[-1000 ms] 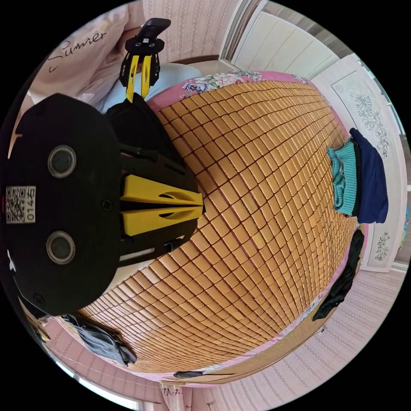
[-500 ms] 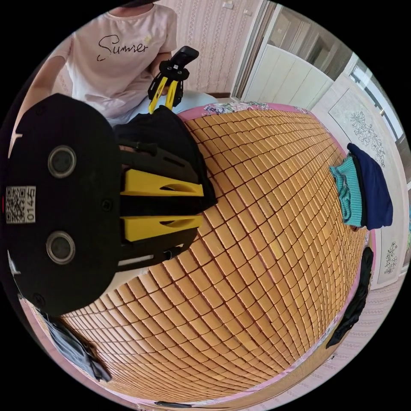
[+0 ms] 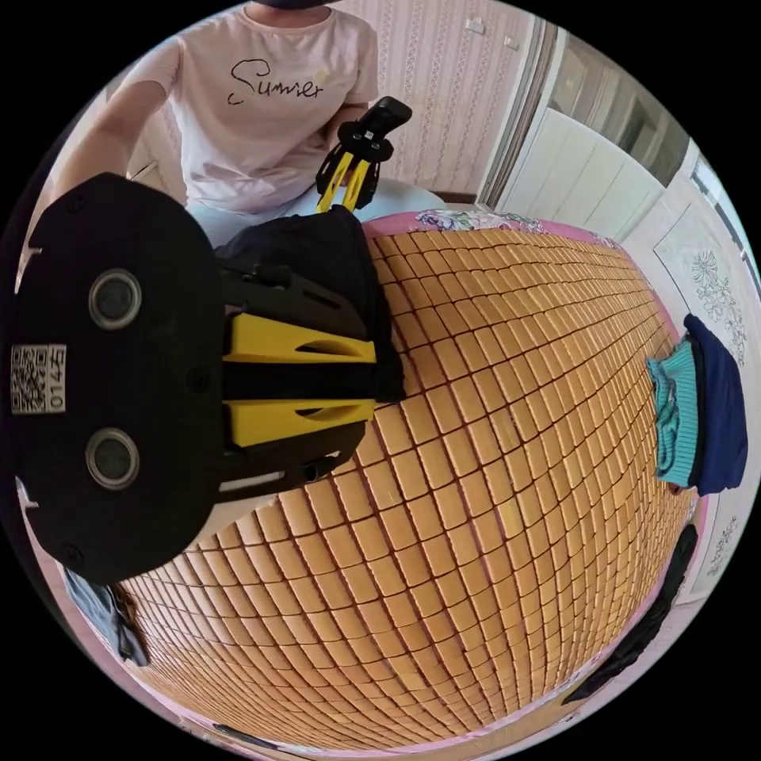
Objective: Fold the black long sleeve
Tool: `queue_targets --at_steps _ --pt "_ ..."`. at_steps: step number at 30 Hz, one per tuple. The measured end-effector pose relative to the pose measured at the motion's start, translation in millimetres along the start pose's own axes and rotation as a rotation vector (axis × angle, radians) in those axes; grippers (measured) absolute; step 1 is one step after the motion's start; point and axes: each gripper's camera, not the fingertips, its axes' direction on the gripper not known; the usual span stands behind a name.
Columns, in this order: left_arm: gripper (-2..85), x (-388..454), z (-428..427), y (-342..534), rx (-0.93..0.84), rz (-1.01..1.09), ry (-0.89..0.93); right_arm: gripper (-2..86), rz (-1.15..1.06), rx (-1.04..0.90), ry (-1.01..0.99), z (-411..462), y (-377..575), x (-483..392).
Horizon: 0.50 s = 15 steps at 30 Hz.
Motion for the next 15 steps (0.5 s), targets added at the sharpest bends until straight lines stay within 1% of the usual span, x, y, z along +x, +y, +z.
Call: queue_targets --at_steps 3,5,6,8,11,15 --pt "3.0 1 -2 -4 -0.011 -0.019 0.046 3.5 0.007 0.092 0.021 -18 24 -7" --pt "1.0 6 -11 -4 0.029 -0.010 0.061 2.1 0.009 0.264 0.072 -49 62 -21" --pt "0.1 12 -17 -5 0.050 0.015 0.048 1.8 0.008 0.306 0.080 -57 73 -25" --pt "-0.5 24 -27 -6 0.077 0.057 0.044 1.2 0.005 0.468 0.103 -86 124 -45" --pt "-0.8 51 -45 -12 0.128 0.151 0.044 0.8 0.017 0.634 0.135 -119 188 -68" --pt "-0.9 94 -68 -33 0.198 0.294 0.052 0.7 0.044 0.787 0.166 -153 250 -86"
